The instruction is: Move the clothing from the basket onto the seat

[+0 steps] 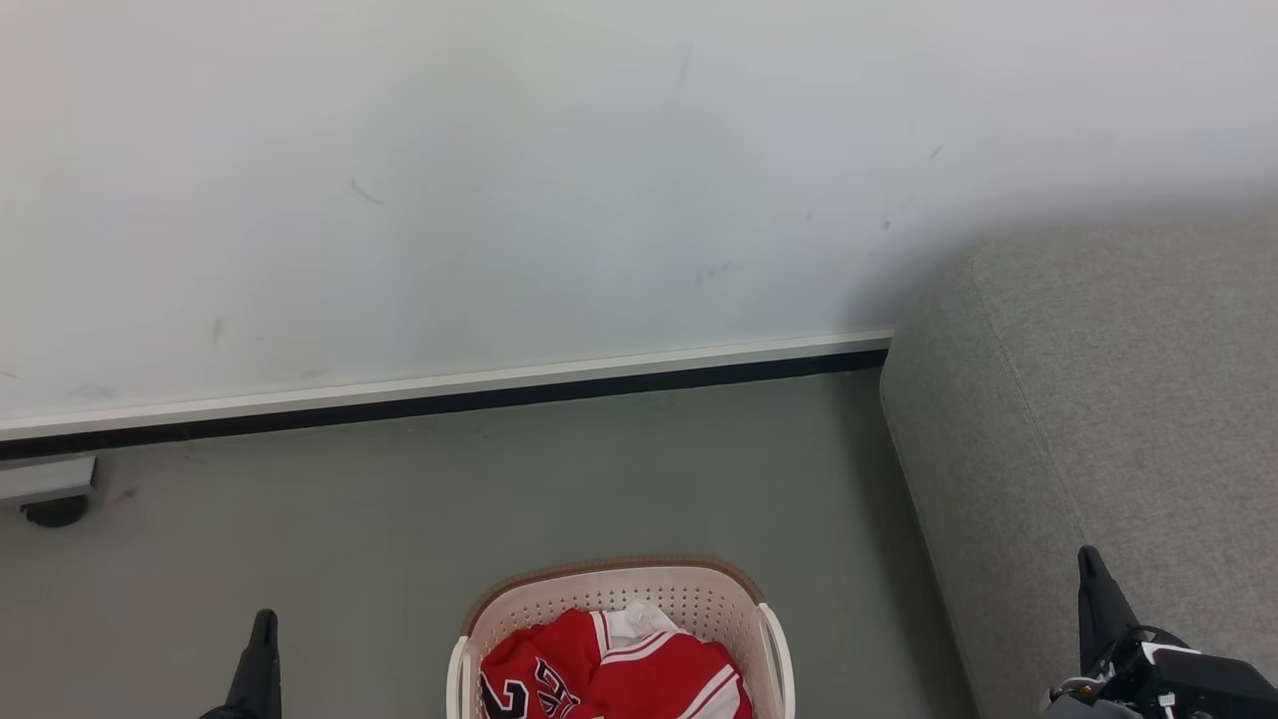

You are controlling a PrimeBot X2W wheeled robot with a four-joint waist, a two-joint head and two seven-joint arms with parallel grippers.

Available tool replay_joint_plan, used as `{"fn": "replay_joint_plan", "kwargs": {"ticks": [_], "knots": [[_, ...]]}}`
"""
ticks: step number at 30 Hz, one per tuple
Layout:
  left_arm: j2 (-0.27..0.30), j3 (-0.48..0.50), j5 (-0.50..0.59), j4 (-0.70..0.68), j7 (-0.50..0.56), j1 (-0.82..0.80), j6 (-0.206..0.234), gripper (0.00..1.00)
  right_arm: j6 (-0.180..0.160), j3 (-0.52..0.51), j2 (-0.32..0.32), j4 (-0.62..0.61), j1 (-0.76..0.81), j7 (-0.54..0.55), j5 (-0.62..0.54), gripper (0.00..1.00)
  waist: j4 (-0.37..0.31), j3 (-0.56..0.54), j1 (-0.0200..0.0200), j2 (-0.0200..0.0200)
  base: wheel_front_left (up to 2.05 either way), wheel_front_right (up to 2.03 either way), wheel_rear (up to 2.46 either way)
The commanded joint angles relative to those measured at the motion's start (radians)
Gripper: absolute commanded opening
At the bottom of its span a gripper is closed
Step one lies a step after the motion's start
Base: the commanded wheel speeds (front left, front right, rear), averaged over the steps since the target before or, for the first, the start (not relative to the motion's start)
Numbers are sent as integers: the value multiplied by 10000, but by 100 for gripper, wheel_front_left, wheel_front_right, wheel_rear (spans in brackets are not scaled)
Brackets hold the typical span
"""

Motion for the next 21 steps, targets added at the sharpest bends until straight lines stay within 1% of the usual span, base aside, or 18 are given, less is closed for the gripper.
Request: {"fn": "replay_joint_plan", "kwargs": {"ticks": [1, 21], "knots": [[-3, 3, -107, 7, -5, -14, -22, 0, 47, 20, 29, -2, -34, 7, -35, 0, 0, 0, 0, 0, 0, 0, 0], [-3, 3, -106, 7, -5, -14, -22, 0, 47, 21, 29, -2, -34, 7, -35, 0, 0, 0, 0, 0, 0, 0, 0]]}}
